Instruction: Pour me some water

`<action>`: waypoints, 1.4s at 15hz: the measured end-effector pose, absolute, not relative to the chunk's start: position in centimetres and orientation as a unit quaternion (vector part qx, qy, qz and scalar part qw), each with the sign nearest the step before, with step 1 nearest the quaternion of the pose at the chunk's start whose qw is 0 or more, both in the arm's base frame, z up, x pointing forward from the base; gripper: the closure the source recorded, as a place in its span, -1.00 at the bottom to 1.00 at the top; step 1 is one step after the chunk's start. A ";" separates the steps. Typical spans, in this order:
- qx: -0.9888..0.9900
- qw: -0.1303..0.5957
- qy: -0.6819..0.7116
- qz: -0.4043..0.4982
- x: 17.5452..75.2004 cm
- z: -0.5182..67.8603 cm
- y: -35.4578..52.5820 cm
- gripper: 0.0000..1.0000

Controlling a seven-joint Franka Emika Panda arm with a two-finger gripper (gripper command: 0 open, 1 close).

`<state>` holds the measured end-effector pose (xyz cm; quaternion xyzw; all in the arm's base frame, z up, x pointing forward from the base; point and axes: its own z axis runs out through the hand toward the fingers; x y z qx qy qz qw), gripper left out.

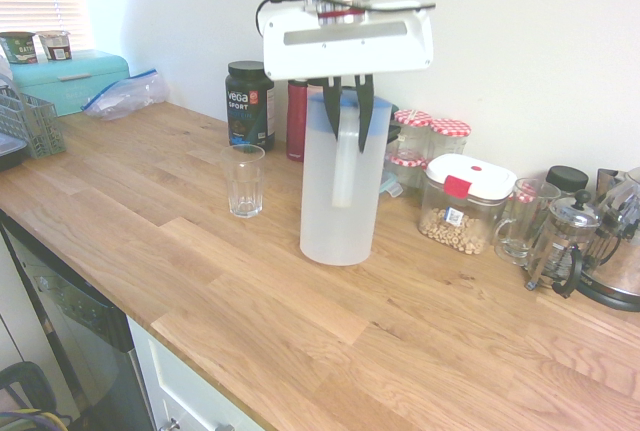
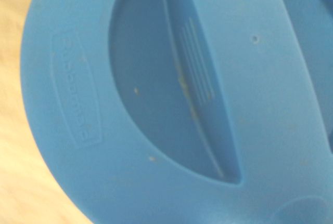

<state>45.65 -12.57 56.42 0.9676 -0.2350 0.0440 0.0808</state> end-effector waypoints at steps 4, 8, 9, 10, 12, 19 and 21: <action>0.945 0.018 -0.319 0.068 45.3 53.8 -14.1 1.00; 0.916 -0.007 -0.377 0.138 45.4 53.6 -15.1 1.00; 0.913 -0.006 -0.381 0.143 45.4 53.3 -15.1 1.00; 0.914 -0.002 -0.381 0.141 45.3 52.8 -15.0 1.00; 0.916 0.006 -0.380 0.132 45.0 51.8 -15.0 1.00; 0.916 0.026 -0.382 0.121 44.5 50.7 -15.4 -1.00; 0.915 0.027 -0.384 0.121 44.5 50.7 -15.4 -1.00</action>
